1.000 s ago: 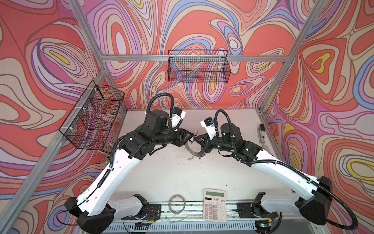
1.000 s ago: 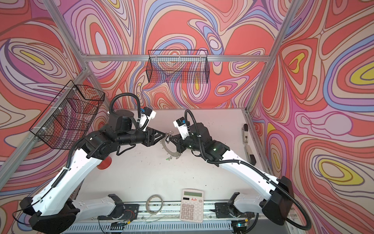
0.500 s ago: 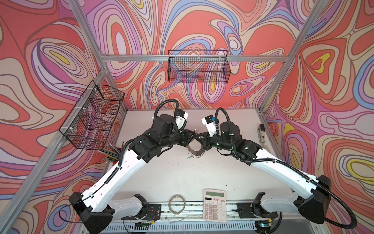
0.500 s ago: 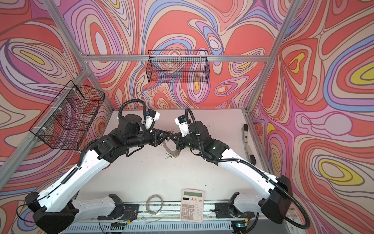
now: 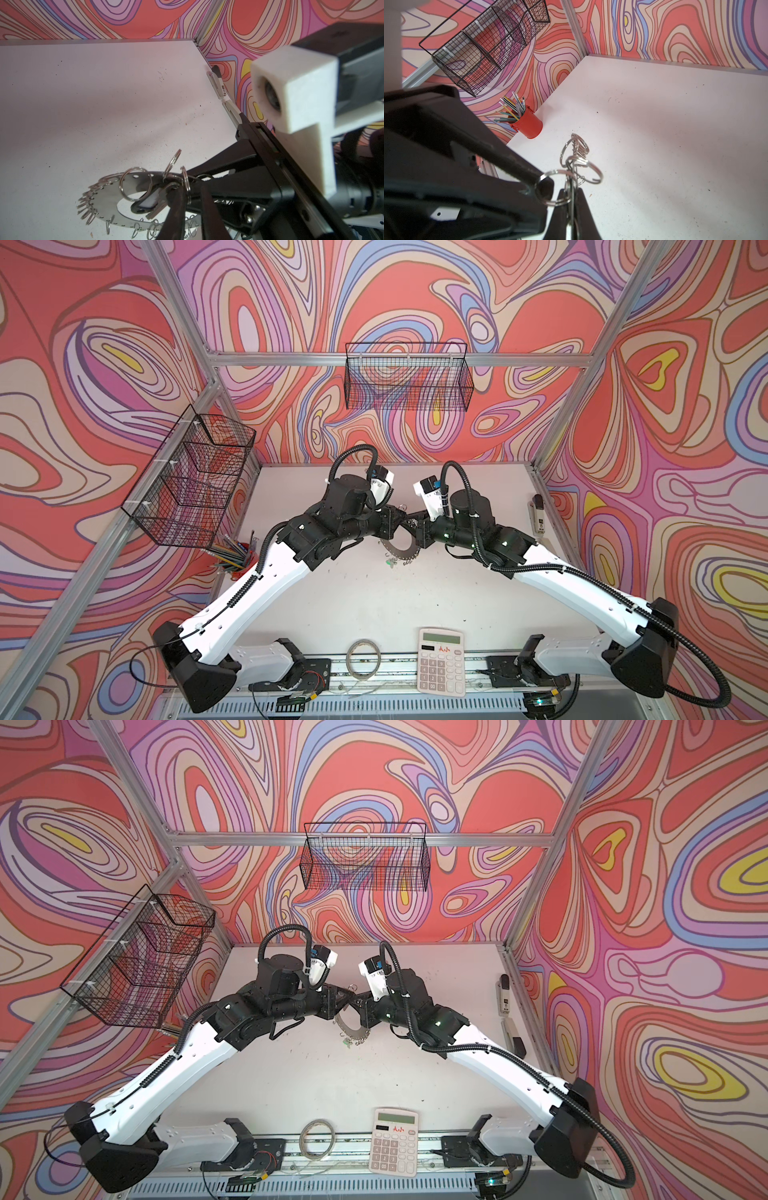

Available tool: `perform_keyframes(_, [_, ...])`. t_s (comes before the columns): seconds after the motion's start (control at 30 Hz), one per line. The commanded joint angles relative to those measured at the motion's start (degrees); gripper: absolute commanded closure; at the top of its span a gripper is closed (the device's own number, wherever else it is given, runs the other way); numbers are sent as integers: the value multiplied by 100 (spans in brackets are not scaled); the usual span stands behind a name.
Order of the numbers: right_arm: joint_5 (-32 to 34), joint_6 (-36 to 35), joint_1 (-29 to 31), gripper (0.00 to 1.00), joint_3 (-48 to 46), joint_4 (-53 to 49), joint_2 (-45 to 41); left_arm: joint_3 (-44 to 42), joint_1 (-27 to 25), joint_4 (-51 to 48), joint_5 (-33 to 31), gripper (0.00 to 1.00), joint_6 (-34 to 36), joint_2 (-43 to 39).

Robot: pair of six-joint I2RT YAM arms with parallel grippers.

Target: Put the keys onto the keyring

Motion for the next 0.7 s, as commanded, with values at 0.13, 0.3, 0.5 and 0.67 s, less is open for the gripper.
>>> perform_keyframes(0.13, [35, -40, -4, 100, 146, 202, 20, 152, -14, 5, -182, 100, 37, 79])
perform_keyframes(0.3, [452, -371, -4, 100, 113, -3, -23, 685, 3, -783, -163, 100, 306, 204])
perform_keyframes(0.5, [1324, -1269, -4, 100, 21, -293, -99, 2327, 109, -3285, 349, 100, 1345, 1009])
perform_keyframes(0.67, [1885, -1814, -4, 100, -71, -394, -344, 2599, 161, -4459, 388, 100, 1903, 1272])
